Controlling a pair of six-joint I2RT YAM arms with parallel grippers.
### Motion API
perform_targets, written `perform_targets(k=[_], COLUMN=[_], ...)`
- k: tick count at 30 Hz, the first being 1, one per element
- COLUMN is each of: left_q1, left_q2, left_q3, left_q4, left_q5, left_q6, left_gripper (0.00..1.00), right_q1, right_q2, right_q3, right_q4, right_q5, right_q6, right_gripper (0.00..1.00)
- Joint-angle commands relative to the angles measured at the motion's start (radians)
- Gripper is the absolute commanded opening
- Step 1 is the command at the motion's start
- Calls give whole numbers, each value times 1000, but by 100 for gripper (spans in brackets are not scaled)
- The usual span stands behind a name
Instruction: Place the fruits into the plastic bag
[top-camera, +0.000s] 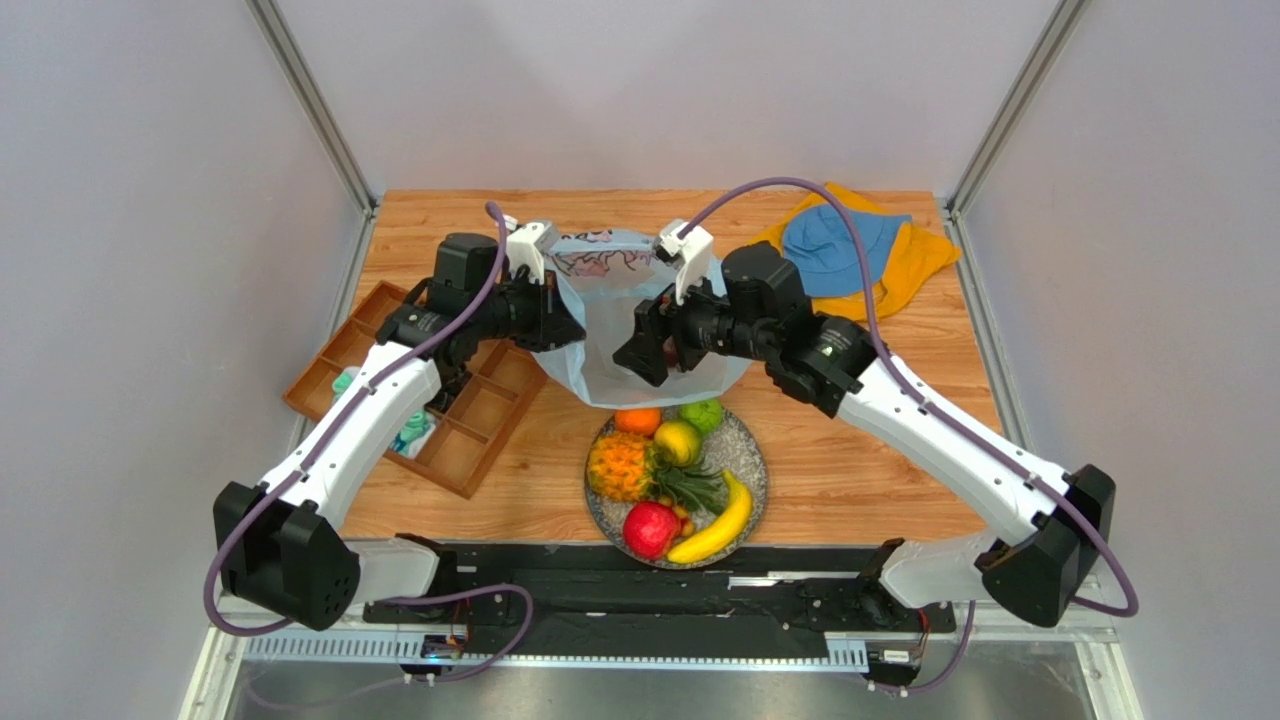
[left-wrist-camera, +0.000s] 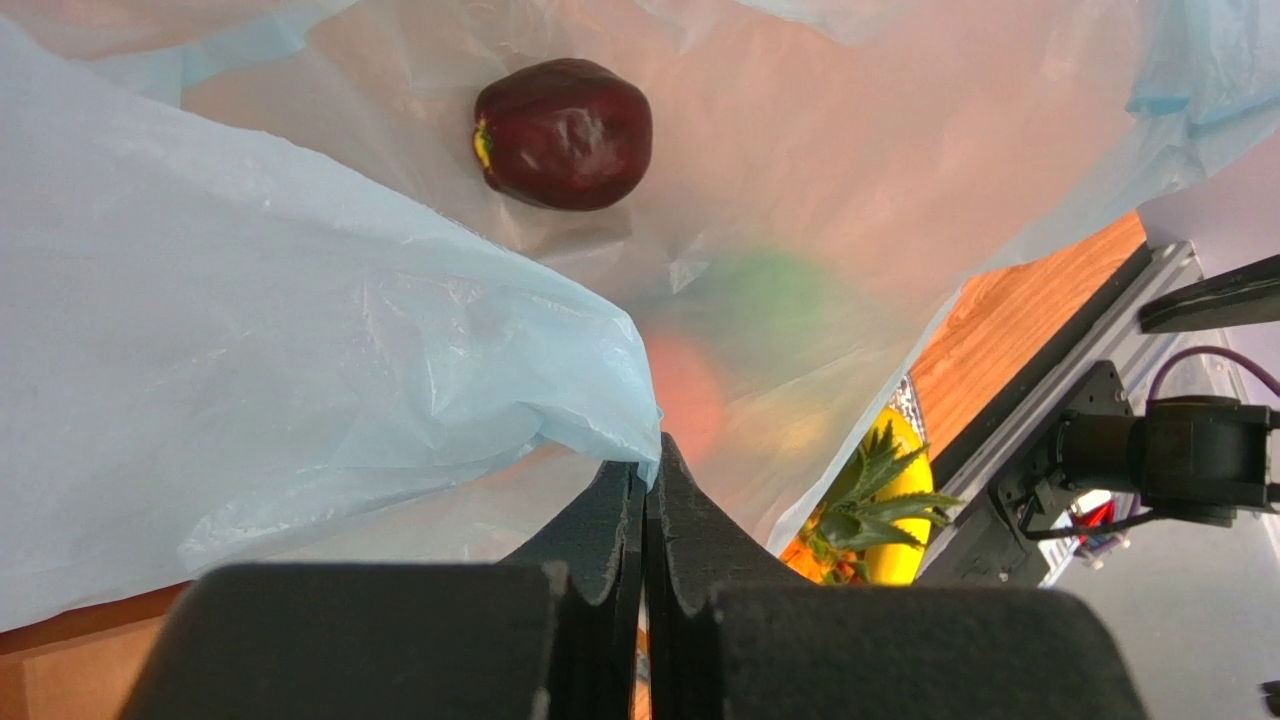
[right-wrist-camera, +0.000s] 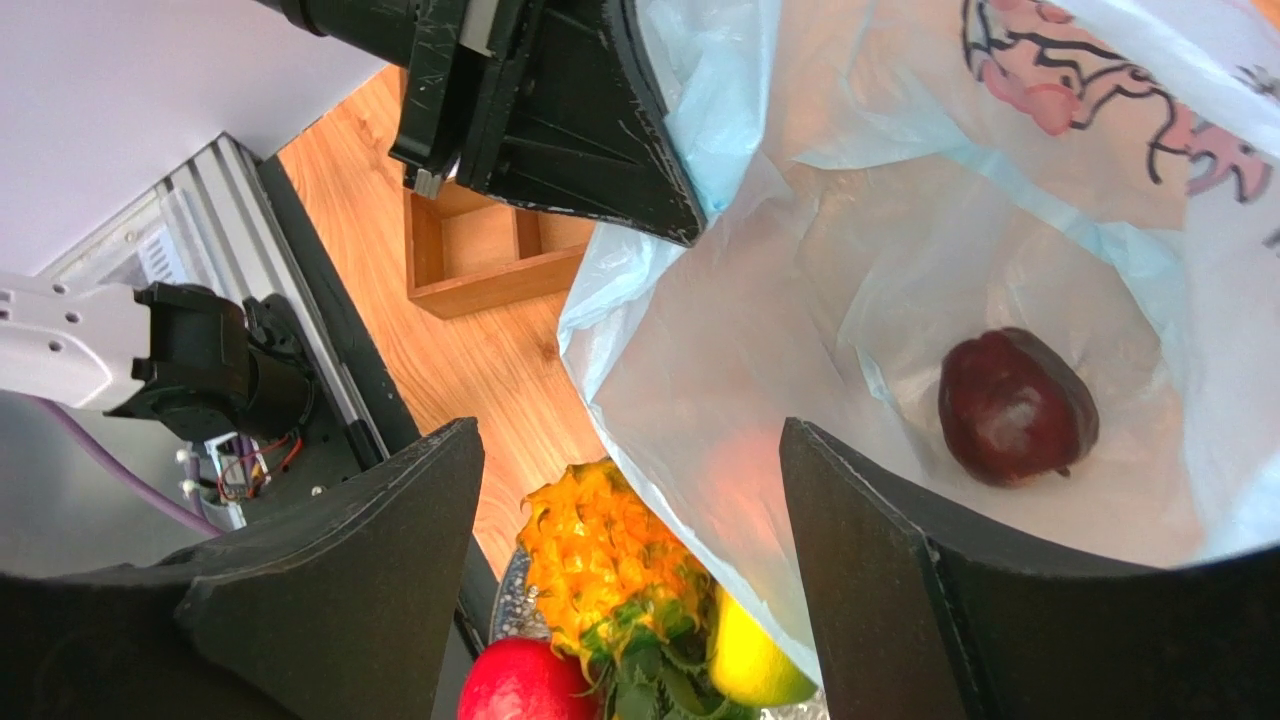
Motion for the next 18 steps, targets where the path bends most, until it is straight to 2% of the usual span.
perform_targets(k=[1, 8, 11, 18], left_q1=[4, 4, 4, 4], left_q2=[-5, -18, -28, -24], left_q3=[19, 28, 30, 28], left_q4=[23, 3, -3, -3], left_q5=[15, -21, -40, -32], left_q6=[-7, 11, 17, 16], left_gripper=[0, 0, 0, 0], right_q1=[-8, -7, -7, -7], right_q2=[-57, -157, -192, -247], right_q3=[-22, -132, -161, -316], right_q4=[-74, -198, -255, -231], right_q5=[110, 161, 264, 319], right_q6=[61, 96, 191, 340], right_gripper=[76, 73, 71, 70])
